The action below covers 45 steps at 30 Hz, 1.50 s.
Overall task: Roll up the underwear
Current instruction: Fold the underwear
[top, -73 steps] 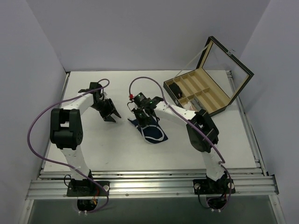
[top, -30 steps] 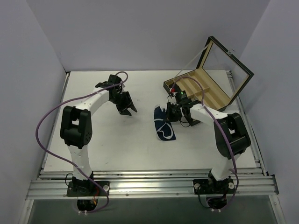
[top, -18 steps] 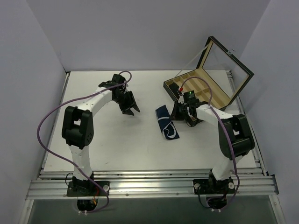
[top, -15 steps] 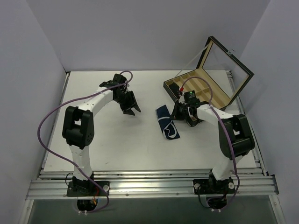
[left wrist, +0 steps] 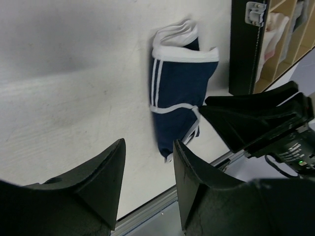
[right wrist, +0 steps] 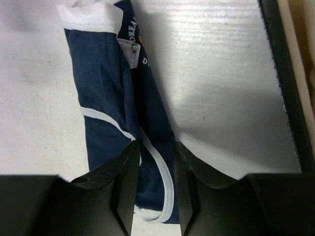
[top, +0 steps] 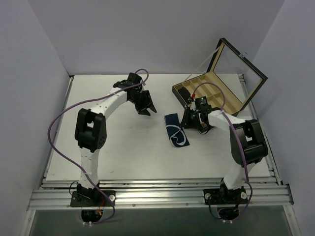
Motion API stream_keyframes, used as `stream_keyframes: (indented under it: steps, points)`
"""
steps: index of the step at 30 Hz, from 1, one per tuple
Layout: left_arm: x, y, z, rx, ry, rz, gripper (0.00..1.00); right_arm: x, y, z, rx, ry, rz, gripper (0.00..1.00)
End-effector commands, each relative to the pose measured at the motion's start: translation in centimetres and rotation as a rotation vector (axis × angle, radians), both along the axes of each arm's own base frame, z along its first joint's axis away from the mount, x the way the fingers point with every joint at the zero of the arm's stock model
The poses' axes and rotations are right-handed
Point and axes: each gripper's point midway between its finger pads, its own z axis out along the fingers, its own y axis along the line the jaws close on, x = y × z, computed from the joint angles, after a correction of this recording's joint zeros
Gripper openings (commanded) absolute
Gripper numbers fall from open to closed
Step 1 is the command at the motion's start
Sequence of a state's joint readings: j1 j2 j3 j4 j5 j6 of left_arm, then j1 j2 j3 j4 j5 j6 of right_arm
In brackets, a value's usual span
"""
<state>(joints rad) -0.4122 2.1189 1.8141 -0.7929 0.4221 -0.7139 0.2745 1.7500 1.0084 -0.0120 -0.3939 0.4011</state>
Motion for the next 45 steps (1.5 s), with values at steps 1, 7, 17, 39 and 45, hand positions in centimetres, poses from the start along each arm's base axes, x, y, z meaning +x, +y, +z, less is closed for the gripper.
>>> stream_keyframes:
  steps: [1,7,17,39,45]
  points:
    - [1.7,-2.4,1.8,-0.062,-0.081,-0.055,0.52,-1.1,-0.8,-0.4,-0.020,0.029,-0.014,0.30]
    - [3.0,-3.4,0.4,-0.080,-0.061,-0.075,0.52,-1.2,-0.1,-0.9,0.008,0.035,0.004,0.34]
    - [2.4,-1.7,-1.6,-0.009,-0.056,-0.072,0.52,-1.9,4.3,-1.2,0.066,0.026,0.123,0.32]
    - [-4.7,3.2,-0.4,0.117,-0.100,-0.272,0.53,-9.7,11.5,1.1,0.062,0.006,0.317,0.35]
    - [-5.4,2.1,-1.6,0.098,-0.053,-0.343,0.53,-9.9,11.8,3.5,0.091,-0.030,0.297,0.37]
